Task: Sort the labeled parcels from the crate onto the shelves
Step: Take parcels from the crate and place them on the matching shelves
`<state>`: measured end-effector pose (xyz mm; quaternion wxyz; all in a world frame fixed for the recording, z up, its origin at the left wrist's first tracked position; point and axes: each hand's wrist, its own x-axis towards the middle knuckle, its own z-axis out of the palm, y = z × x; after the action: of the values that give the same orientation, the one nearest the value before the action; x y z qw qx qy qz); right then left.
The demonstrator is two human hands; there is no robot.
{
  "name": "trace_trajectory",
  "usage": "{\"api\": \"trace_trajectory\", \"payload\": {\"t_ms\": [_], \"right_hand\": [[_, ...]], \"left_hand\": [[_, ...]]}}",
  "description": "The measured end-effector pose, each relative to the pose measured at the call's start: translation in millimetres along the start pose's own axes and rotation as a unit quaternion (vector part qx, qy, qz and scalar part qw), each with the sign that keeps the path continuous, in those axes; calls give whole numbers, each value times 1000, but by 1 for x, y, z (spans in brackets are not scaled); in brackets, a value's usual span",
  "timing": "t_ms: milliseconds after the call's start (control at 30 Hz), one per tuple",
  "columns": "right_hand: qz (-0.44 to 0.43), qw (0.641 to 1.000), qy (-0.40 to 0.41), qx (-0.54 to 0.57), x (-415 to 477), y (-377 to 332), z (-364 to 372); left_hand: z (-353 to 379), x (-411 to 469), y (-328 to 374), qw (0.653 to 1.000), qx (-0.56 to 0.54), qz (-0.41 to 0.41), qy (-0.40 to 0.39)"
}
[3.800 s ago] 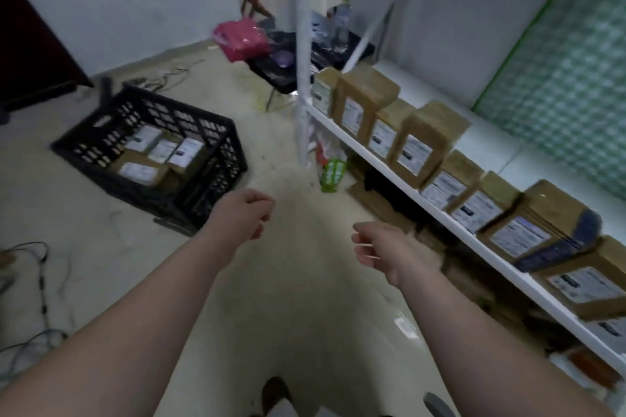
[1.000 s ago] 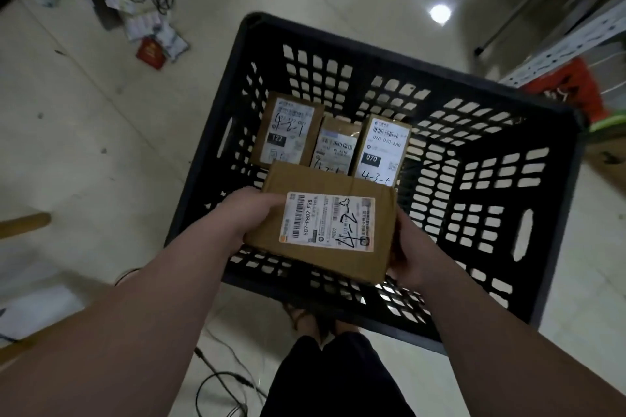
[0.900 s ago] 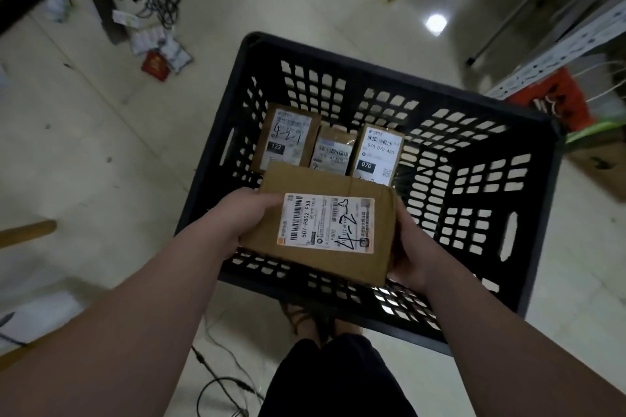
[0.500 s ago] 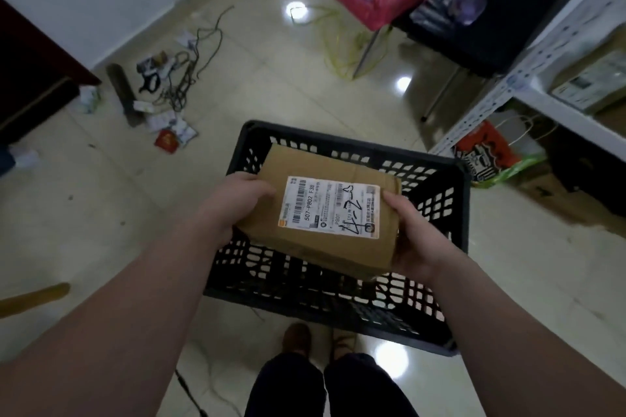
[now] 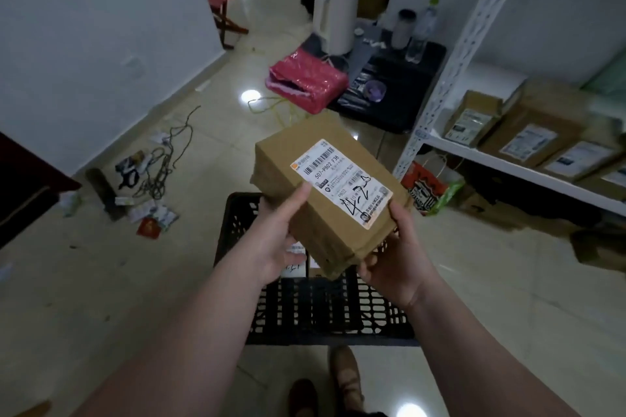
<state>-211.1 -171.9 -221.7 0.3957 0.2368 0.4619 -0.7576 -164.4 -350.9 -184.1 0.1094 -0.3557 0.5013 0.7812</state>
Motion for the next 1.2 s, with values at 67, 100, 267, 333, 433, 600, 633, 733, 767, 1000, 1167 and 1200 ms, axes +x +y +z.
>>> {"api": "trace_trajectory", "payload": {"t_ms": [67, 100, 267, 333, 433, 600, 633, 733, 767, 1000, 1167, 1200], "right_hand": [[-6, 1000, -6, -3, -12, 2, 1], [-7, 1000, -11, -2, -19, 2, 1], [-14, 999, -5, -28, -43, 0, -6], [-23, 998, 47, -27, -48, -5, -14], [-67, 992, 93, -44, -57, -16, -23], [-105, 989, -49, -97, -77, -27, -17], [-112, 985, -67, -115, -80, -27, -16], [-126, 978, -78, -144, -90, -27, -20], [-128, 978, -77, -144, -94, -26, -23], [-164, 982, -20, -95, -113, -27, -59], [-196, 979, 5, -44, -132, -36, -101], [-202, 979, 7, -31, -137, -39, -110]], "left_hand": [[7, -7, -5, 999, 9, 22, -26], [11, -10, -5, 999, 11, 32, -32], [18, -25, 10, 997, 15, 69, -6], [13, -29, 19, 996, 20, 83, -14], [7, -36, 25, 995, 41, 79, -45], [11, -50, 16, 987, 62, 69, -133], [13, -52, 14, 984, 66, 72, -147], [21, -56, 11, 978, 82, 83, -174], [24, -57, 10, 976, 88, 84, -180], [59, -64, 4, 964, 125, 82, -218], [108, -72, -4, 956, 143, 85, -243], [120, -73, -6, 956, 143, 82, -244]]}}
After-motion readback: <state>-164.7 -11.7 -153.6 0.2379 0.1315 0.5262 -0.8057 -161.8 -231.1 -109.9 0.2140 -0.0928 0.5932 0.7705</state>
